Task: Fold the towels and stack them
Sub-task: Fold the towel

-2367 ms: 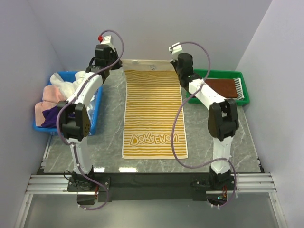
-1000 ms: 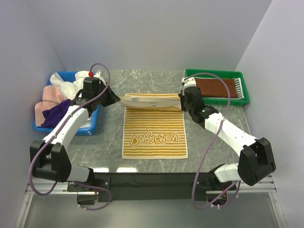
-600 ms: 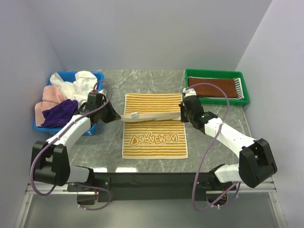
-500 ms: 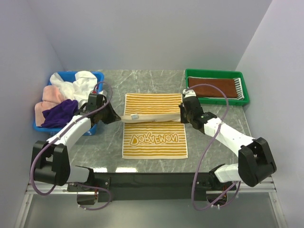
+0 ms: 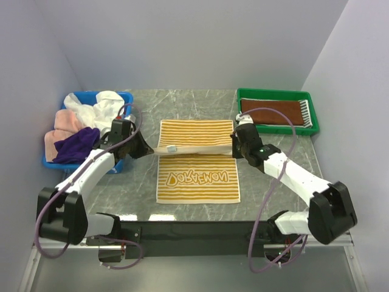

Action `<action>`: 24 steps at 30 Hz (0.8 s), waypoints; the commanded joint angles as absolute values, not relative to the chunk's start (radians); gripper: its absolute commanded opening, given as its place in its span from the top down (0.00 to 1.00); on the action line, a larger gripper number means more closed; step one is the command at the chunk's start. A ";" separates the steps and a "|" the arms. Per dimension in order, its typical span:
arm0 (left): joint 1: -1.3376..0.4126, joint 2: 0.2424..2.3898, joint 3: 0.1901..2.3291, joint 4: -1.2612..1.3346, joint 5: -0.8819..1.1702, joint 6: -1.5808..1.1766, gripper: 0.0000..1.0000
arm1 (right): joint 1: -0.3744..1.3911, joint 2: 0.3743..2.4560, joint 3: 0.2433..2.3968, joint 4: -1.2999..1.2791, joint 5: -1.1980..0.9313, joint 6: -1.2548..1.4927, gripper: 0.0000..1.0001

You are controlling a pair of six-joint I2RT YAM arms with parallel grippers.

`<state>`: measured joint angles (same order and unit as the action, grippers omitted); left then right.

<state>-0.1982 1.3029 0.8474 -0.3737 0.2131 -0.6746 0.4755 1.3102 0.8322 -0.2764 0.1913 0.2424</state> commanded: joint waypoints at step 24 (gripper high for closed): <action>-0.210 1.075 0.538 -0.380 0.112 -0.779 1.00 | 0.419 1.161 0.589 -0.376 0.098 0.520 1.00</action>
